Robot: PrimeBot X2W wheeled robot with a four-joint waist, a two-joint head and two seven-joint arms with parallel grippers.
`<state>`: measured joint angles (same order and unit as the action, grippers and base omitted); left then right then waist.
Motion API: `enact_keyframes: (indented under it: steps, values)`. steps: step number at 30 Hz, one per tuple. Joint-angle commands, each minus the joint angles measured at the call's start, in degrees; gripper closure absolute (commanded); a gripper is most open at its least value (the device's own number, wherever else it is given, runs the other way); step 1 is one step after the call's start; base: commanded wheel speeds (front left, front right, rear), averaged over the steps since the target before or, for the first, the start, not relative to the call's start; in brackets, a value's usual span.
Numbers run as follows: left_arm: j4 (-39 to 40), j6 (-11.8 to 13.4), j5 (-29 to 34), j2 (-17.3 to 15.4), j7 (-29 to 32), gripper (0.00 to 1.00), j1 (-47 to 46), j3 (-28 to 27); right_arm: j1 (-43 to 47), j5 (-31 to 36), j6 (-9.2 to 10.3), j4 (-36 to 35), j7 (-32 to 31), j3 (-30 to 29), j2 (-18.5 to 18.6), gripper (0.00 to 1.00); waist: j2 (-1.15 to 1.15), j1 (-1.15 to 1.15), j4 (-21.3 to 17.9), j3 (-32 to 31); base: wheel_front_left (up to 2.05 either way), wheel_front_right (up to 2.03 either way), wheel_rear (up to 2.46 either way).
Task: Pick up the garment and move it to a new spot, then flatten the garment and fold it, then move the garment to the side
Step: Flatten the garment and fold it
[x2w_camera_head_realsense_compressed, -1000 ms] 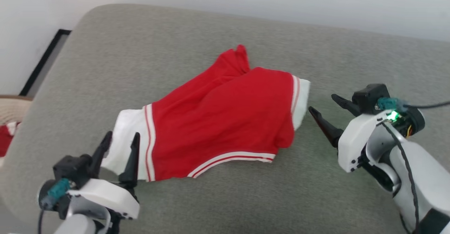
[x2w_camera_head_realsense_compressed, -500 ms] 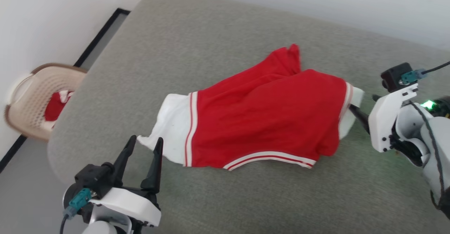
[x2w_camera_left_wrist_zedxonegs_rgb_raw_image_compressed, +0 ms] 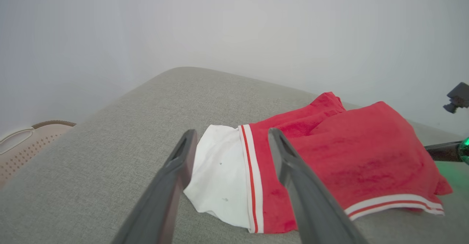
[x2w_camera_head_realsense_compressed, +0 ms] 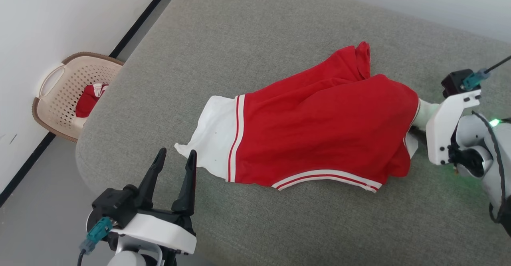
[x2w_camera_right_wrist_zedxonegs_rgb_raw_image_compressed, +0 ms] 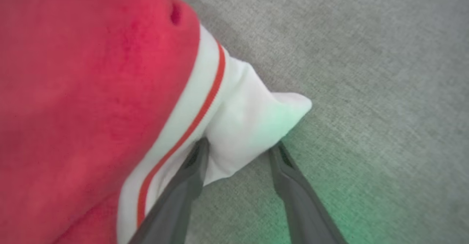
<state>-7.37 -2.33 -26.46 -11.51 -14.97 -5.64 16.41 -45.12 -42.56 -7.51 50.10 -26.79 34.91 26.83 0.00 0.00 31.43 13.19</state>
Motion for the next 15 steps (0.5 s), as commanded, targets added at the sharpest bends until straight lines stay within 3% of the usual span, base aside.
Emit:
enact_keyframes:
  steps: [1, 7, 15]
  values:
    - [-0.26, -0.81, 1.35, 0.64, -0.28, 0.0, 0.44, -0.98, 1.88, -1.03, 0.04, 1.92, -1.06, 1.4, -1.57, 1.0, 0.0, 0.0, 0.01, 0.05, 0.0, 0.0, 0.0]
    - [-0.66, -2.73, 3.67, 2.48, -0.28, 0.0, 1.61, -5.33, -0.82, -2.67, 0.05, -0.08, -0.7, 3.86, 0.46, 1.0, 0.0, 0.0, -2.29, -0.91, 0.0, 0.0, 0.0]
    - [0.13, -4.19, 5.58, 2.49, -0.28, 0.0, 4.25, -10.17, 0.65, -6.65, 0.08, -6.79, -1.16, 4.55, 7.01, 1.0, 0.0, 0.0, -7.48, -3.34, 0.0, 0.0, 0.0]
